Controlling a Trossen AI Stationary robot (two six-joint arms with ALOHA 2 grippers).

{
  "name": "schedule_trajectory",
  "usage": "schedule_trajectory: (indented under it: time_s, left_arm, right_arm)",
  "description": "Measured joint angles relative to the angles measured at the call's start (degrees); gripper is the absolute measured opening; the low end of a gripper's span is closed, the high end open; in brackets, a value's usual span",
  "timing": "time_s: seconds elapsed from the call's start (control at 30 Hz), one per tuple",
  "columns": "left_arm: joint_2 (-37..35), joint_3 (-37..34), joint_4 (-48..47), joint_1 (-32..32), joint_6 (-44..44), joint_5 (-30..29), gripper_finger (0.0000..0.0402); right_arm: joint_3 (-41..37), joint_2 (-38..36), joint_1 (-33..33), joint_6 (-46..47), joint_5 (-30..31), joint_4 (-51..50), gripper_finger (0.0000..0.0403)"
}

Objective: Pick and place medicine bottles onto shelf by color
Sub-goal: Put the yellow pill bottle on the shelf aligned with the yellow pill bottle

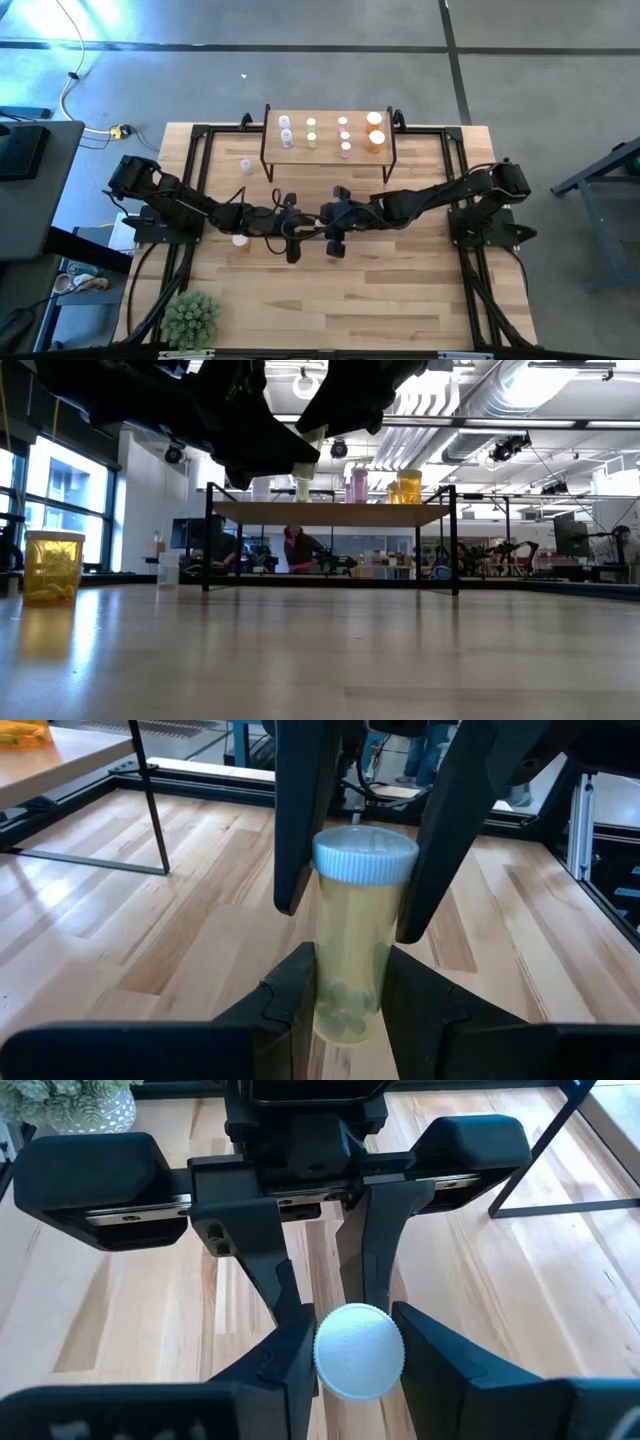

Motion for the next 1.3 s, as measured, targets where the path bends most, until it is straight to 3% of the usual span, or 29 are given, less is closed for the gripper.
schedule_trajectory:
  time_s: [0.33,0.57,0.83,1.3]
  left_arm:
    - [0.0,0.0,0.0,0.3,0.4,0.1,0.0096]
    - [0.0,0.0,0.0,0.4,4.1,0.4,0.0167]
    - [-3.3,0.0,-4.4,1.1,4.1,-4.4,0.0231]
    - [-15.6,0.0,-21.3,7.8,7.5,-0.7,0.0239]
  right_arm:
    - [0.0,0.0,-0.3,0.4,-0.2,0.0,0.0109]
    - [0.0,0.0,-1.0,1.5,-1.0,-0.2,0.0109]
    - [3.8,0.1,-2.9,0.4,-0.9,-6.2,0.0108]
    - [16.9,0.1,-10.2,-10.0,0.7,-13.6,0.0108]
